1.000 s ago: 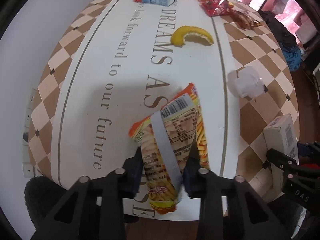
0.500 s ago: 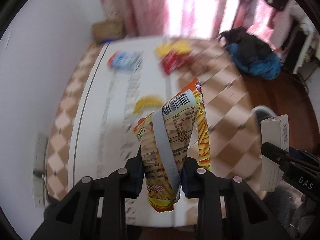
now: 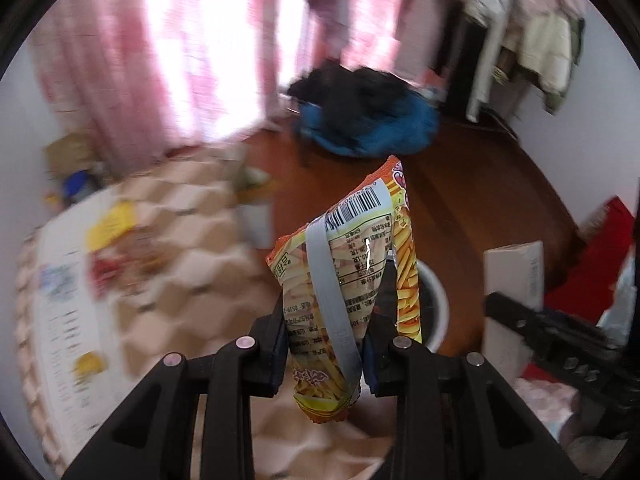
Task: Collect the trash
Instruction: 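Carry the snack bag and card to the bin and release both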
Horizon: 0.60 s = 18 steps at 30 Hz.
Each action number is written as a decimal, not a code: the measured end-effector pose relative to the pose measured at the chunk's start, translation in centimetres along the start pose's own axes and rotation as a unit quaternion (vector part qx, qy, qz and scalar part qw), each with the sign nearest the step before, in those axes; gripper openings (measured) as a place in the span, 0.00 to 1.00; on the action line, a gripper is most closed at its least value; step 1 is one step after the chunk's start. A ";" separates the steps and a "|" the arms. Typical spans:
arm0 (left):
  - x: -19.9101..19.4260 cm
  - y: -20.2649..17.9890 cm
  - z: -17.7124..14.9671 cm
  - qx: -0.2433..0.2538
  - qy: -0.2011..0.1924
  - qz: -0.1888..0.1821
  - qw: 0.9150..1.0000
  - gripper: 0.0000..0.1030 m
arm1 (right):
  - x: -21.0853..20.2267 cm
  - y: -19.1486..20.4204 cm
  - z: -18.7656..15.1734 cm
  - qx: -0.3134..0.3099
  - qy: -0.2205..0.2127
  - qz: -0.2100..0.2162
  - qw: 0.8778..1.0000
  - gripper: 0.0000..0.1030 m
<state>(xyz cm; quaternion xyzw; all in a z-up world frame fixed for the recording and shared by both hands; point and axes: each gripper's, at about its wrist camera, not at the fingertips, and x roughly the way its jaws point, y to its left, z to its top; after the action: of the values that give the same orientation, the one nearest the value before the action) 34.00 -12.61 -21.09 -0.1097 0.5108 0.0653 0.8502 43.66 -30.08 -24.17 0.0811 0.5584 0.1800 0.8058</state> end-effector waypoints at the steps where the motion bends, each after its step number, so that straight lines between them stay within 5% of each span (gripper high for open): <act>1: 1.2 -0.8 0.6 -0.001 0.012 -0.011 1.000 0.25 | 0.8 -1.5 0.5 0.009 0.008 -0.005 1.000 0.52; 9: 11.7 -5.5 3.7 0.021 0.106 -0.053 0.993 0.26 | 9.3 -11.4 2.5 0.077 0.081 -0.031 0.993 0.52; 12: 14.2 -6.3 4.4 0.016 0.136 -0.051 0.989 0.34 | 11.8 -13.4 2.9 0.085 0.103 -0.033 0.990 0.53; 15: 15.6 -6.0 4.5 0.002 0.145 -0.039 0.989 0.76 | 14.0 -14.7 3.2 0.091 0.115 -0.040 0.988 0.56; 16: 15.9 -5.7 4.5 -0.002 0.144 -0.031 0.989 0.91 | 14.9 -15.0 3.4 0.093 0.121 -0.043 0.987 0.67; 18: 16.2 -5.2 4.0 -0.001 0.142 0.009 0.990 0.97 | 15.7 -15.6 3.1 0.098 0.124 -0.043 0.987 0.90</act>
<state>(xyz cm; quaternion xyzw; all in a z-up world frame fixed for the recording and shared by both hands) 46.15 -16.64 -33.00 -0.1143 0.6270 0.0571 0.7685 54.55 -38.28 -41.86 0.1123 0.6717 0.0980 0.7257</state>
